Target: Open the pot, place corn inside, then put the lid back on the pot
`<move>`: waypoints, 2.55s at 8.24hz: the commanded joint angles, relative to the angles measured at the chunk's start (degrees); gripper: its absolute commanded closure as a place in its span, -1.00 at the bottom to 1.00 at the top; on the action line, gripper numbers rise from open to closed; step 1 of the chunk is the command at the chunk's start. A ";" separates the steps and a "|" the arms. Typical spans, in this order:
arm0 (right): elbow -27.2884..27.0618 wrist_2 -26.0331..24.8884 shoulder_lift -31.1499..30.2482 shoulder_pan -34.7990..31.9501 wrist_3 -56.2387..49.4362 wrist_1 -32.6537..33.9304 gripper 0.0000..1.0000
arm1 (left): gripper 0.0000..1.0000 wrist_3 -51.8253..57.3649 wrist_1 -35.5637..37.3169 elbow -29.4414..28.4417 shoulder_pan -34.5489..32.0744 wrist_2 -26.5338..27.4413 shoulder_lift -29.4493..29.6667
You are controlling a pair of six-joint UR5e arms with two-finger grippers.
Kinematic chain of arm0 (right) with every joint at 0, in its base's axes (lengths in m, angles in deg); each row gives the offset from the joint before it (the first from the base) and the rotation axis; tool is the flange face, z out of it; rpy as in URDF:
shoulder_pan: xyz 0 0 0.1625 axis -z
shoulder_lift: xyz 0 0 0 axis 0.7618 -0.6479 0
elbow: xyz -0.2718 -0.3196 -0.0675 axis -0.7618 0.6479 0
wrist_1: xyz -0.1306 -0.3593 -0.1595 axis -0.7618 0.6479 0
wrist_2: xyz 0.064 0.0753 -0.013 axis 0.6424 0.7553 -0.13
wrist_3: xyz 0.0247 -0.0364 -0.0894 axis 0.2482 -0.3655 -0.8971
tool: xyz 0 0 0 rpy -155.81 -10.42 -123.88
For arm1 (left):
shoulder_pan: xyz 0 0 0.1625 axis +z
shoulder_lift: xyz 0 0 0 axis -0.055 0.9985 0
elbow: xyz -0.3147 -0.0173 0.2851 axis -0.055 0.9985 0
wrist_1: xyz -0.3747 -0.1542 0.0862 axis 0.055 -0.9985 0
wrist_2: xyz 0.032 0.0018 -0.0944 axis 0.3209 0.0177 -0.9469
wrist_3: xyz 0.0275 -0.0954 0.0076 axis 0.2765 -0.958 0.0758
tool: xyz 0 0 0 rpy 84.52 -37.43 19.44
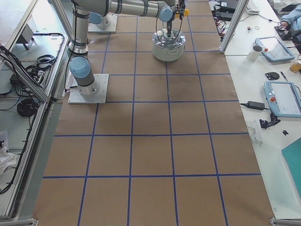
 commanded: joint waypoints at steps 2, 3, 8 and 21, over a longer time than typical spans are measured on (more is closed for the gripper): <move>0.18 -0.44 -1.26 0.27 -0.26 -0.09 0.57 | 1.00 -0.19 -0.09 0.22 -0.64 -0.37 -1.14; 0.35 -0.44 -2.66 0.62 -0.61 -0.88 0.58 | 1.00 -0.28 -0.18 0.22 -0.82 -0.37 -1.14; 0.53 0.44 -19.25 15.96 -20.06 -22.02 0.62 | 1.00 -3.42 -3.43 -0.04 -9.76 -0.54 -4.39; 0.18 0.79 -22.97 20.57 -26.01 -28.83 0.61 | -1.00 -8.63 1.85 -0.04 -18.22 -4.24 3.87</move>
